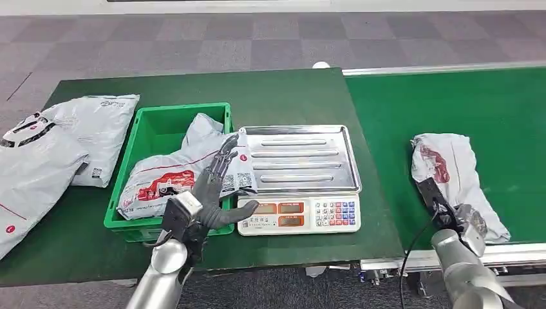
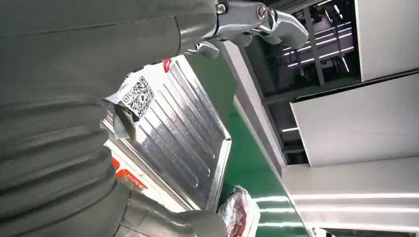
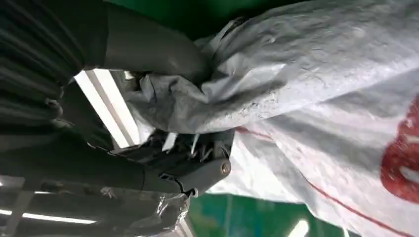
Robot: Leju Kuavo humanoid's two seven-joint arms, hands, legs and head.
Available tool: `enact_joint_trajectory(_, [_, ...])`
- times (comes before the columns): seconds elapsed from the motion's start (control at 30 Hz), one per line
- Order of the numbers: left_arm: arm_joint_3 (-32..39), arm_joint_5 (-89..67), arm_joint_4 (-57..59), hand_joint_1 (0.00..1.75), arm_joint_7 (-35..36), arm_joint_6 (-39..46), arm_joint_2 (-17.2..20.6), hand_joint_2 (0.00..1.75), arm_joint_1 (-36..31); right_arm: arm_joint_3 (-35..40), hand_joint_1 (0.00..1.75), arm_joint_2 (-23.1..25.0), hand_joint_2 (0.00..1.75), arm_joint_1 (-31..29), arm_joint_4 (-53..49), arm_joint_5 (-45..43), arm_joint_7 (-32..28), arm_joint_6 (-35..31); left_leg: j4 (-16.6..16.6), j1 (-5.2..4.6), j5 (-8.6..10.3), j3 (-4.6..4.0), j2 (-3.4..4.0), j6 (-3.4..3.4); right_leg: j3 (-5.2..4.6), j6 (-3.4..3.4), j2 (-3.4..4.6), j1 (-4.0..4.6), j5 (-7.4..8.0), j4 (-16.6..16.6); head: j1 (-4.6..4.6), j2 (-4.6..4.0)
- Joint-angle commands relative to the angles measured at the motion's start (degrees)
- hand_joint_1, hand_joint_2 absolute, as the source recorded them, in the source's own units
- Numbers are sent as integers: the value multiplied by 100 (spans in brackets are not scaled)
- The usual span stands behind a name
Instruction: Moved the parcel from conveyor to table for the left to box.
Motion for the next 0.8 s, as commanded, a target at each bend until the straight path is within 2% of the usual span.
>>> enact_joint_trajectory(0.03, [185,-22,226,0,5,14,87,175,-48,-454,175,335,175,-238,-91,-70,-598,-621,-10,5,-8,24,29,-7,15,-9,32,5,2,-12,0,0])
enact_joint_trajectory(0.07, [164,-22,232,0,5,21,93,175,-63,-474,175,409,175,-239,-262,-188,-963,-924,-11,3,-8,24,29,-7,15,-9,33,3,2,-12,0,0])
enact_joint_trajectory(0.1, [162,-22,231,0,5,22,90,175,-67,-467,175,418,175,-257,-265,-188,-964,-916,-5,1,-5,12,22,-4,5,-6,25,0,2,-5,0,0])
enact_joint_trajectory(0.17, [101,-11,250,0,-6,48,120,175,-88,-416,175,605,175,-177,-788,-521,-1773,-1523,-4,0,-5,10,24,-4,2,-5,26,-1,3,-3,0,2])
enact_joint_trajectory(0.23, [88,31,265,0,-39,76,118,175,-93,-275,175,788,175,-38,-1428,-747,-2279,-1803,-6,1,-5,11,27,-6,3,-7,30,1,4,-4,0,0])
enact_joint_trajectory(0.27, [92,61,300,0,-50,85,116,175,-98,-232,175,925,175,84,-1842,-895,-2532,-1795,-7,2,-7,15,33,-7,5,-9,37,2,4,-6,0,0])
enact_joint_trajectory(0.33, [92,113,364,0,-76,98,117,175,-110,42,175,1069,175,286,-2558,-1103,-2650,-1803,-13,4,-8,22,36,-10,11,-13,41,4,4,-13,0,2])
enact_joint_trajectory(0.37, [78,128,453,0,-92,110,118,175,-150,35,175,1306,175,508,-3325,-1244,-3136,-1803,-6,2,-4,11,21,-6,4,-7,23,2,2,-5,0,2])
enact_joint_trajectory(0.43, [69,152,564,0,-142,127,103,175,-210,273,175,1454,175,747,-3922,-1315,-3218,-1803,-11,2,-4,15,21,-9,5,-10,24,2,0,-6,0,2])
enact_joint_trajectory(0.47, [58,175,605,0,-192,118,92,175,-239,302,175,1660,175,918,-4567,-1370,-3713,-1803,-13,5,-7,22,22,-12,13,-14,26,5,-2,-9,0,0])
enact_joint_trajectory(0.53, [50,180,618,0,-208,116,72,175,-254,355,175,1825,175,1028,-4923,-1367,-3921,-1803,-12,5,-8,20,21,-12,9,-14,25,5,-3,-7,0,0])
enact_joint_trajectory(0.57, [28,179,622,0,-239,87,66,175,-274,748,175,1936,175,1297,-5509,-1658,-4366,-1803,-9,4,-6,14,17,-10,5,-11,19,4,-3,-4,0,0])
enact_joint_trajectory(0.63, [1,174,691,0,-241,94,74,175,-349,1395,175,1859,175,1590,-5969,-1787,-4180,-1803,-7,8,-8,14,19,-10,5,-15,22,8,-6,-4,0,2])
enact_joint_trajectory(0.73, [-11,191,751,0,-283,90,97,175,-397,1793,175,1731,175,1780,-6163,-1899,-4082,-1755,-7,5,-6,11,9,-9,4,-11,12,5,-11,-3,0,2])
enact_joint_trajectory(0.8, [-46,61,774,0,-416,315,152,175,-397,2348,175,1572,175,2057,-6394,-2080,-4195,-1240,-9,6,-7,16,10,-9,10,-11,13,5,-11,-6,0,0])
